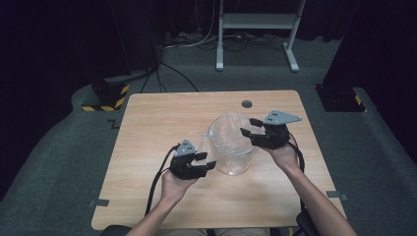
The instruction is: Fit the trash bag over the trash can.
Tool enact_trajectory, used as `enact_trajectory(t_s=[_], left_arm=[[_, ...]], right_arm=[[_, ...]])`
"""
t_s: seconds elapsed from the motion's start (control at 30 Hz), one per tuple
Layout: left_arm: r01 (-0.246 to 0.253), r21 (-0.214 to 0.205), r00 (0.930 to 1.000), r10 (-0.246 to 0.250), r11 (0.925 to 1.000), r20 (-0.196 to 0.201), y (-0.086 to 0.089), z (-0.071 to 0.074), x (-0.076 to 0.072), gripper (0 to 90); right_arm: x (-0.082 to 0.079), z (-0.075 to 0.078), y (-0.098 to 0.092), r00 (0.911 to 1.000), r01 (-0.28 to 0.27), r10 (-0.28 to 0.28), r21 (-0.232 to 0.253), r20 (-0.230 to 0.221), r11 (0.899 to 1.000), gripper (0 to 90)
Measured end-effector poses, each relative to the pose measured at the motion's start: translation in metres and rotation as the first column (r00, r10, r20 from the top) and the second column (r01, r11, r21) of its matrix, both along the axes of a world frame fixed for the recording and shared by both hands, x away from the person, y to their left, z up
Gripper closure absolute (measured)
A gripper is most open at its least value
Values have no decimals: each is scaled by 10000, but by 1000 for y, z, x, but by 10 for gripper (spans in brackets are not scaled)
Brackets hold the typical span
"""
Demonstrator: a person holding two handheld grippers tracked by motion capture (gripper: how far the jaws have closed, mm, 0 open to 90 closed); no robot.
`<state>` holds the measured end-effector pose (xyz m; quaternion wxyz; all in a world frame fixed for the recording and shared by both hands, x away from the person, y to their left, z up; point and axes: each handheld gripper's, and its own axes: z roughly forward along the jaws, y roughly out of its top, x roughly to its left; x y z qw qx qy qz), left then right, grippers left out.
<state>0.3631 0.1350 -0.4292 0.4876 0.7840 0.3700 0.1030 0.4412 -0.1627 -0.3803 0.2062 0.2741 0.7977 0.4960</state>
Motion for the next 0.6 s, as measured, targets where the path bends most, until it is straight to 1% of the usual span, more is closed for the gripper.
enact_trajectory(t_s=[0.07,0.17,0.23,0.37,0.47,0.5,0.6], left_arm=[[-288,-120,9996,288,9995,-37,7,1,-1,460],[-459,-184,9989,458,9988,-74,13,1,-1,447],[-704,-259,9975,705,9972,15,17,2,0,439],[-1163,-667,9928,1179,9910,204,24,7,4,390],[-1522,-951,9865,1572,9838,468,26,12,7,347],[-1540,-1013,9857,1600,9829,531,26,13,8,330],[-1640,-1185,9824,1730,9793,700,24,16,15,290]], right_arm=[[4,-3,6,9995,-265,264,-76,-152,9996,473],[8,-6,11,9982,-459,453,-159,-390,9988,473],[8,-7,14,9974,-546,535,-209,-489,9983,472],[3,-6,13,9964,-705,695,-199,-480,9973,473],[-2,-7,13,9952,-853,835,-340,-518,9958,474],[-5,-8,12,9944,-937,911,-483,-541,9944,474],[-11,-10,12,9916,-1147,1105,-619,-672,9915,474]])
